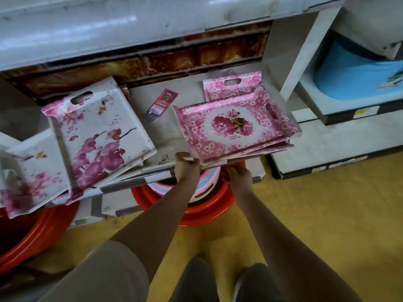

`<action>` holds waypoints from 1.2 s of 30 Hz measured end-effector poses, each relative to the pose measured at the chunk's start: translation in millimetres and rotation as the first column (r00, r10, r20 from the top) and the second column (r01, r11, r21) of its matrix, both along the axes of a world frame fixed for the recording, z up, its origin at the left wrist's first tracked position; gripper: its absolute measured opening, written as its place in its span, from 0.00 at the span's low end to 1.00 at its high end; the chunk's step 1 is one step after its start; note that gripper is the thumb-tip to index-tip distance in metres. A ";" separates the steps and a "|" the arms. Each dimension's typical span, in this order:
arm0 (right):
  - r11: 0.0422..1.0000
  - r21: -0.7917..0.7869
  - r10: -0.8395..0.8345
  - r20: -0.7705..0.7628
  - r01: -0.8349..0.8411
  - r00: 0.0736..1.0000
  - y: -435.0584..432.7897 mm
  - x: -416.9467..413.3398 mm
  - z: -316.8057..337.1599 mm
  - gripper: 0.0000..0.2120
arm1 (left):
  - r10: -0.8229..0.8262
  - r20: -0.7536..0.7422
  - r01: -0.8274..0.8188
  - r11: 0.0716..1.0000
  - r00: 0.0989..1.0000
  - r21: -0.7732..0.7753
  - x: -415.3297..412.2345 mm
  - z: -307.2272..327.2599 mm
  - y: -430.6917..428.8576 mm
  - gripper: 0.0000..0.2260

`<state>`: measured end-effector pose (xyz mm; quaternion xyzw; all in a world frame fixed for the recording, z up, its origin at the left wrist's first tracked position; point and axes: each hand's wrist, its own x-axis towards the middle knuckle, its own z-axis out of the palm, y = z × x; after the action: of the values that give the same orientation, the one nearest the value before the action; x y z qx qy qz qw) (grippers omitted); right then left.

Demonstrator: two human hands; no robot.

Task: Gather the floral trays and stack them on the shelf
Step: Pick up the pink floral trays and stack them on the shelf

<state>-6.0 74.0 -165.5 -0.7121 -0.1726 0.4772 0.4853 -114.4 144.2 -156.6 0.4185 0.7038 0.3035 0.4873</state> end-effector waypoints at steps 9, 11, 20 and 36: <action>0.971 -0.191 -0.191 -0.255 0.144 0.948 -31.7 48.0 30.2 0.12 | -0.162 0.239 0.201 0.969 0.957 -0.146 55.2 27.7 -52.2 0.02; 0.980 -0.166 -0.154 -0.288 0.109 0.945 -37.9 64.4 32.3 0.10 | -0.173 0.314 0.231 0.960 0.933 -0.157 71.0 28.3 -65.0 0.05; 0.989 -0.140 -0.077 -0.255 0.042 0.964 -63.7 138.5 31.6 0.11 | -0.157 0.474 0.326 0.896 0.867 -0.301 140.1 30.5 -106.9 0.04; 0.927 -0.372 -0.001 0.115 0.044 0.993 -101.4 185.1 16.3 0.14 | 0.404 0.360 -0.233 0.871 0.841 -0.432 145.0 27.6 -123.9 0.03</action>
<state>179.0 -27.4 -149.2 -0.8193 -0.0975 0.4547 0.3355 30.6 20.3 -129.0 0.1139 0.6803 0.3292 0.6449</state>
